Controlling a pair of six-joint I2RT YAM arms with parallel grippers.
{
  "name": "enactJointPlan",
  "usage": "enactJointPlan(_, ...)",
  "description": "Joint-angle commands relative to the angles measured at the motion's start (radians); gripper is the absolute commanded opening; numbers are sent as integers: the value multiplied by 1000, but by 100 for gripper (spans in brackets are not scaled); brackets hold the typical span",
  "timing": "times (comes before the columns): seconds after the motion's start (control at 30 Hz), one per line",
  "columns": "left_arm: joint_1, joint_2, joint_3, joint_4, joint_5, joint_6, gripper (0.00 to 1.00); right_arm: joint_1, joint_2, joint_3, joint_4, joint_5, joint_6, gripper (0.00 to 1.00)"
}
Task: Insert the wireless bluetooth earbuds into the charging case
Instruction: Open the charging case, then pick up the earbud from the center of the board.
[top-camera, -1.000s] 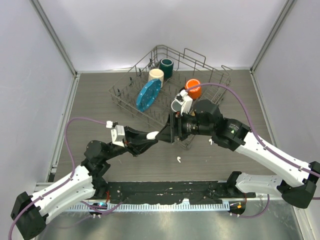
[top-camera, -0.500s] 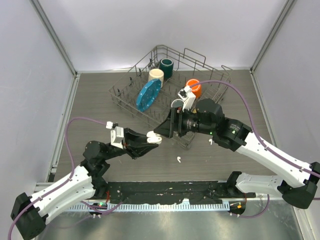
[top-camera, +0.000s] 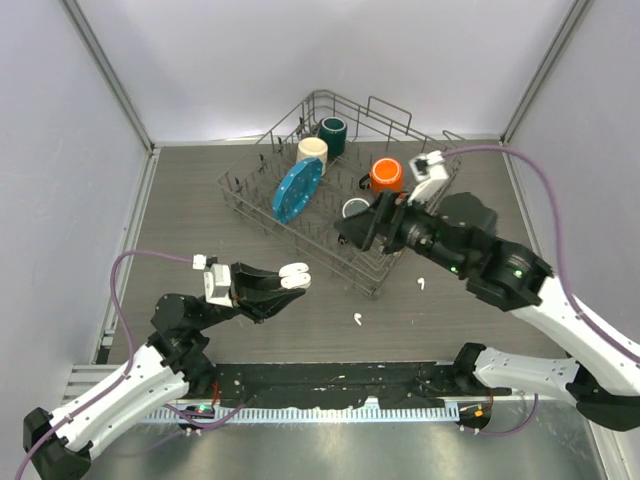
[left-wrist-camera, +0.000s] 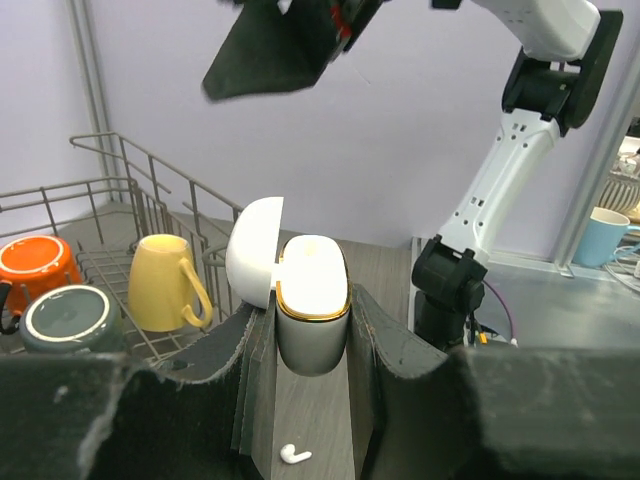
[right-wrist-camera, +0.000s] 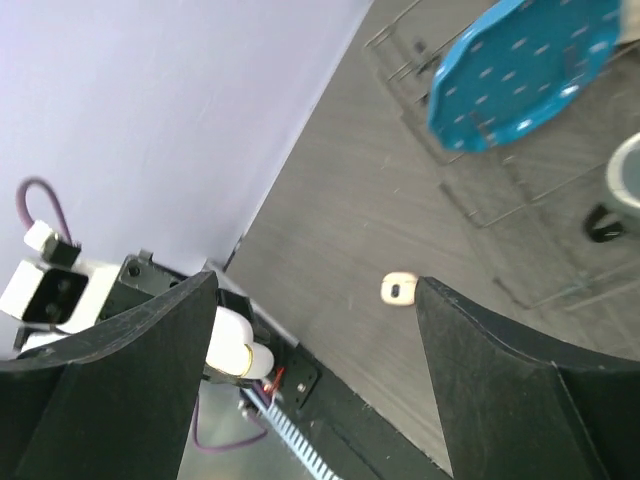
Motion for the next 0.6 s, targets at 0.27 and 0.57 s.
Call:
enactJointPlan(0.27, -5, -72, 2, -89, -54, 38, 0, -3, -266, 143, -699, 810, 116, 64)
enactJointPlan(0.57, -3, -58, 13, -81, -31, 30, 0, -3, -215, -76, -834, 744, 241, 60)
